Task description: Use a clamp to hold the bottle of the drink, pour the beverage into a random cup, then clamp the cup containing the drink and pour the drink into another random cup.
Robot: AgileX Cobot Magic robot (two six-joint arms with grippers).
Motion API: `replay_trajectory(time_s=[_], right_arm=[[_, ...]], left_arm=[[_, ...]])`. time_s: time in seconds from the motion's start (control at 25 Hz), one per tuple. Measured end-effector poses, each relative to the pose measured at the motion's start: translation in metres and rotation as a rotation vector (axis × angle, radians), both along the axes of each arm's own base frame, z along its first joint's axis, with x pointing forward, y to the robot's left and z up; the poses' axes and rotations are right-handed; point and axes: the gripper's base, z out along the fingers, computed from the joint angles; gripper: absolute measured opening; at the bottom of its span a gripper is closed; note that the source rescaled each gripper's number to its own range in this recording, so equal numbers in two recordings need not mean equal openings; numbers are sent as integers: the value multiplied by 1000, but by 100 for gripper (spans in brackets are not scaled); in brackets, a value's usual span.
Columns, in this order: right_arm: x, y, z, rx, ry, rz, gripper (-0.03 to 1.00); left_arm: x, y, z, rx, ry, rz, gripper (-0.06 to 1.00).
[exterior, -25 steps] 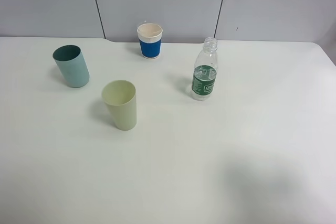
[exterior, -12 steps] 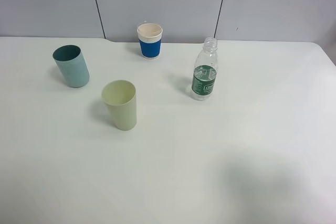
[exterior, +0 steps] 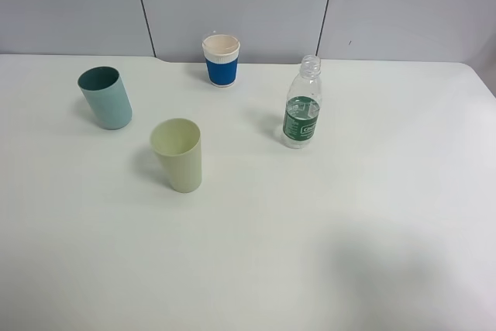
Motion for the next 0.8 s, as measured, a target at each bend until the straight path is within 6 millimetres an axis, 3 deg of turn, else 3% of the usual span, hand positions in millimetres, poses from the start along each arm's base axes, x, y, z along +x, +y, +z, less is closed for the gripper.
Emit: replay_trajectory(time_s=[0.24,0.8], right_arm=[[0,0,0,0,0,0,100],[0,0,0,0,0,0,100]], left_arm=[[11,-1,-24,-33,94,11,95],[18,-8,-29,-39,66,-58,95]])
